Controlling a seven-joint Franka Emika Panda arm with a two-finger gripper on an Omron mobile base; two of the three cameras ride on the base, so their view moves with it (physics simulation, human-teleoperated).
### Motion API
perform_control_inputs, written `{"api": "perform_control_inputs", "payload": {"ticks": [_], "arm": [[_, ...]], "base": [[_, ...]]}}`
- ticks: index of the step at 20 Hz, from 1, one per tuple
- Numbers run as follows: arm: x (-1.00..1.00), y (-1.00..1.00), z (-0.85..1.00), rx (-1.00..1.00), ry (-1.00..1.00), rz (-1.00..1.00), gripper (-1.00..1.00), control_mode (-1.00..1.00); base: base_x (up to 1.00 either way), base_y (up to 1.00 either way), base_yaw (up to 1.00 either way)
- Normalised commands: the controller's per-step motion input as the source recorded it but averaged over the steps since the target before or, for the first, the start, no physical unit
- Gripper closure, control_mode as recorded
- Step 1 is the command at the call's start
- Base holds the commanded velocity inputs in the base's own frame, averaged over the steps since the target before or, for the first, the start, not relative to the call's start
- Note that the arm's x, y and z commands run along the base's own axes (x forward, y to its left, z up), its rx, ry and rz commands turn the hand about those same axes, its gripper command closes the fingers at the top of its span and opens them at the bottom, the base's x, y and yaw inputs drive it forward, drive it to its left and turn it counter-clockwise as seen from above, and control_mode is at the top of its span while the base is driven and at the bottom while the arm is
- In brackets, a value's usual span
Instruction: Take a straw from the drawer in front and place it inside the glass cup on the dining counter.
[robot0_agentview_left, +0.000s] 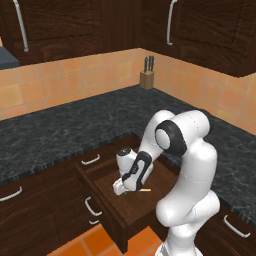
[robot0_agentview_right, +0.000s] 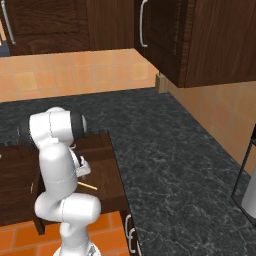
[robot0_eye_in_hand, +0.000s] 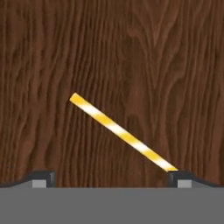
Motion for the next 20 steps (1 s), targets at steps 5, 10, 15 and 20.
{"api": "perform_control_inputs", "payload": {"ticks": [5, 10, 15, 20], "arm": [[0.27, 0.00, -0.22, 0.00, 0.01, 0.13, -1.00, -1.00], [0.14, 0.00, -0.29, 0.00, 0.04, 0.08, -1.00, -1.00], [0.04, 0.00, -0.33, 0.00, 0.05, 0.05, -1.00, -1.00], [0.29, 0.00, -0.20, 0.00, 0.03, 0.05, -1.00, -1.00]], "base": [[0.00, 0.00, 0.00], [0.00, 0.00, 0.00], [0.00, 0.00, 0.00], [0.00, 0.00, 0.00]]}}
